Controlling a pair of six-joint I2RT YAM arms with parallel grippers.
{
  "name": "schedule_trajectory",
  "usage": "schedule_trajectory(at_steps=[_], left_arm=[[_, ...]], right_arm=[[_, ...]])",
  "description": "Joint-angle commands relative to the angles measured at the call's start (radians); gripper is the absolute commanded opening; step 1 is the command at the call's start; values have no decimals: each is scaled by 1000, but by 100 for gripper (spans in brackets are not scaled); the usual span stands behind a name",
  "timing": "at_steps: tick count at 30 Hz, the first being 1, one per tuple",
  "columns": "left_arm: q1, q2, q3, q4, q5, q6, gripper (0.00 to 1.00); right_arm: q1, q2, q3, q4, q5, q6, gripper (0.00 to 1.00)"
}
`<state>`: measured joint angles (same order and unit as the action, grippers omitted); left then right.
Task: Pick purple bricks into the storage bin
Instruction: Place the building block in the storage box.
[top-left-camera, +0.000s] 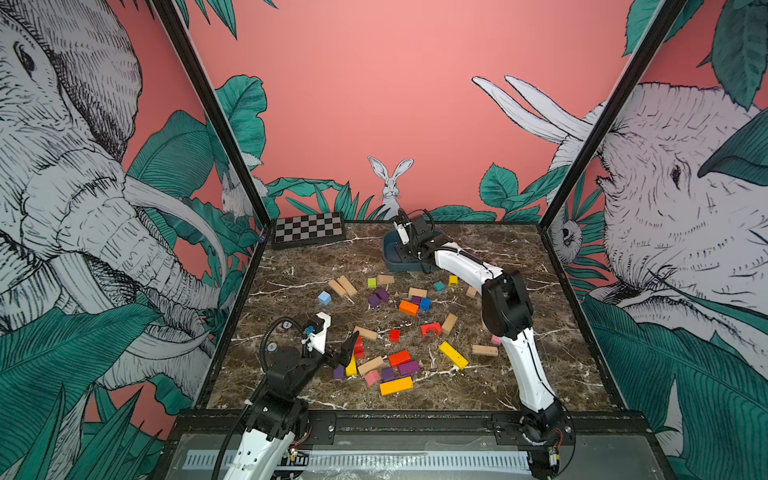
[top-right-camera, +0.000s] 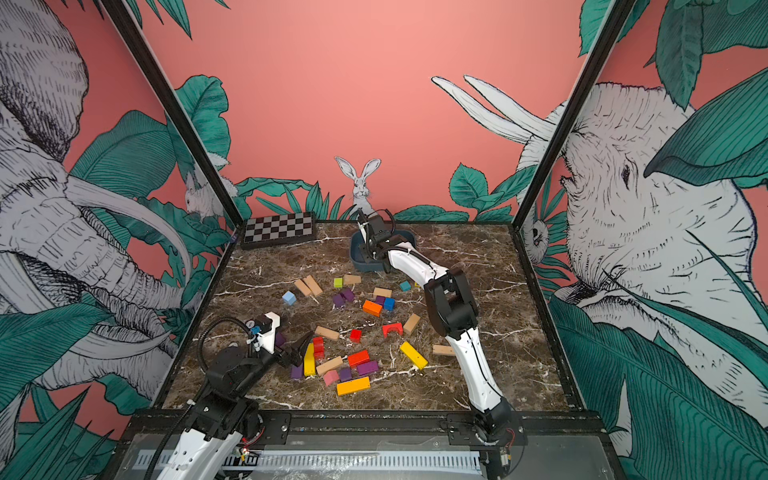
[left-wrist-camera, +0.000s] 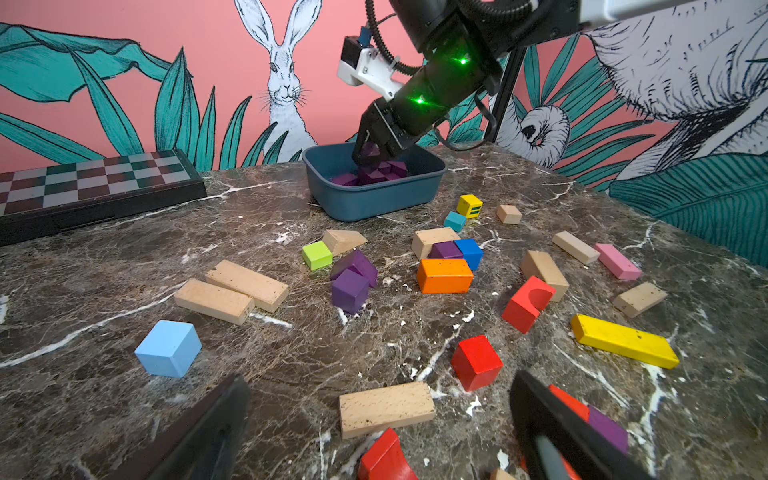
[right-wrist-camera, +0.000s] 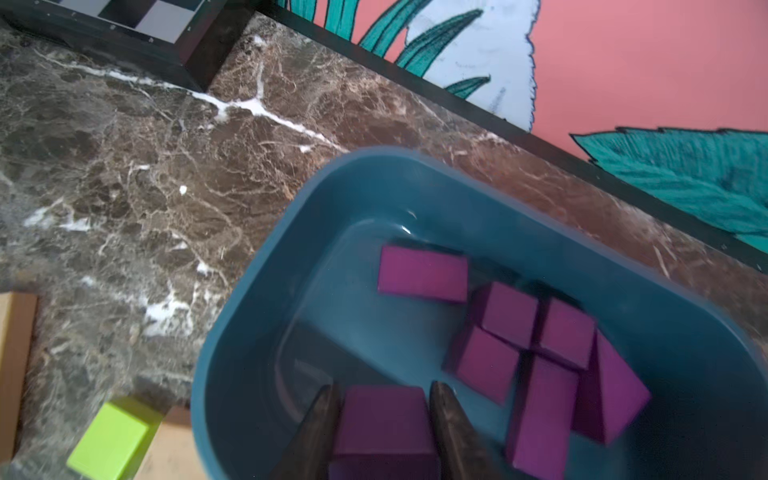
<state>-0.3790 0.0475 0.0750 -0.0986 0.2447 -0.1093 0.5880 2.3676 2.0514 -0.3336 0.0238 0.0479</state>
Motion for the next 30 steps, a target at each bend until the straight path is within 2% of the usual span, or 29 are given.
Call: schedule_trajectory(at_steps=[1,9,14,19,30], left_arm=[[-2,4,-12,24,-2,-2,99],[-3,3,-12,25,-2,-3,99],[-3,3,-12,23,-3,-2,99],[-3,3,-11,23,-4,-1,99],[-4,4,-11,23,-4,0,99]], right_arm=[[-1,51,72,46,-28,-16,27],[-6,206,250,44,-26,0,29],[-10,285,365,9,24,-7,30],[-17,279,352,19,146,-10,30],[-39,263,319,43,199,9,37]])
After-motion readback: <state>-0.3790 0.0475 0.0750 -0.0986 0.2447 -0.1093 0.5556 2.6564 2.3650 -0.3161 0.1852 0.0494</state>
